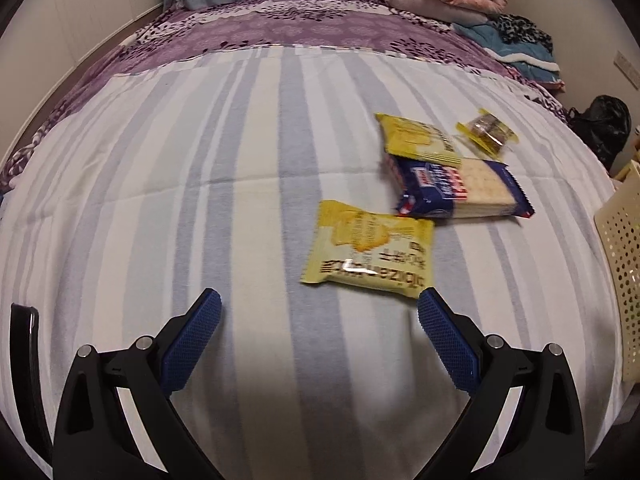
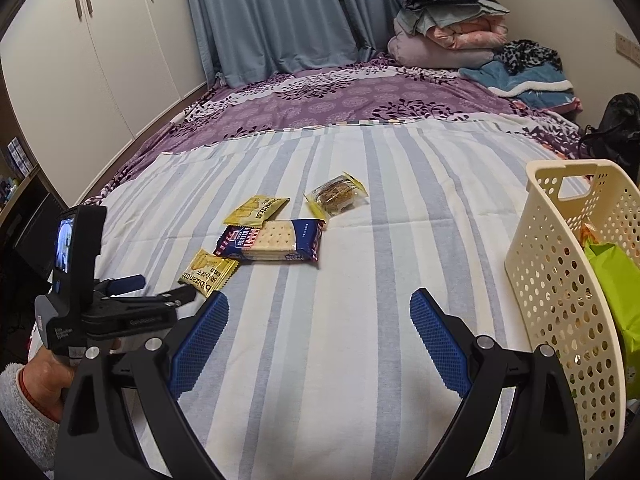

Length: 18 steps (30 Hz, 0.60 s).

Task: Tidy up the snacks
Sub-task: 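Grasp the yellow bibizan biscuit packet with the left tool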

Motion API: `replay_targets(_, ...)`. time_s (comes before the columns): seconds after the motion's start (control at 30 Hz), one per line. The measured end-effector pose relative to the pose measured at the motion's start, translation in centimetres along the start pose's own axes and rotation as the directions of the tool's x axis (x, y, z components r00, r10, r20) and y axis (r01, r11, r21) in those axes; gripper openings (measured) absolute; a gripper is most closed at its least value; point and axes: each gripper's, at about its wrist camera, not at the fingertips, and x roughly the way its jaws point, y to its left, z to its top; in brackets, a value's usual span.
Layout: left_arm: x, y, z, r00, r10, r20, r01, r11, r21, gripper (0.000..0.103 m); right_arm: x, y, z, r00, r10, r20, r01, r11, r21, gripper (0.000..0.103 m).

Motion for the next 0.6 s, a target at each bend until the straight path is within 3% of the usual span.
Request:
replay_targets(0.13,1.1,-2.0,0.3,0.998,0.056,0.003,-0.056,0.996,0.074,0.100,-0.2,-0.7,-0.2,1.000,-0.006,-0.001,0.007,1.000,0.015,0.092)
replay_targets(0.2,1.5,-1.9,0.6,0.999,0.047,-0.005,-0.046,0.996,0.072,0.100,-0.2,-0.9,-0.3,1.000,-0.010,-0.001,0.010,1.000,0.019,0.092)
replay_targets(0.3,1.5,-0.6,0.7,1.000,0.030,-0.008,-0.030,0.999,0.038,0.100,0.0,-1.2,-0.2,1.000,-0.010,-0.003,0.010,1.000,0.027,0.092)
replay_targets(0.6,1.0,7.3,0.8,0.986,0.167,-0.030,-0.169,0.978,-0.120,0.100,0.9,-0.5,-0.4,1.000,0.012,-0.017,-0.011,1.000,0.018,0.092)
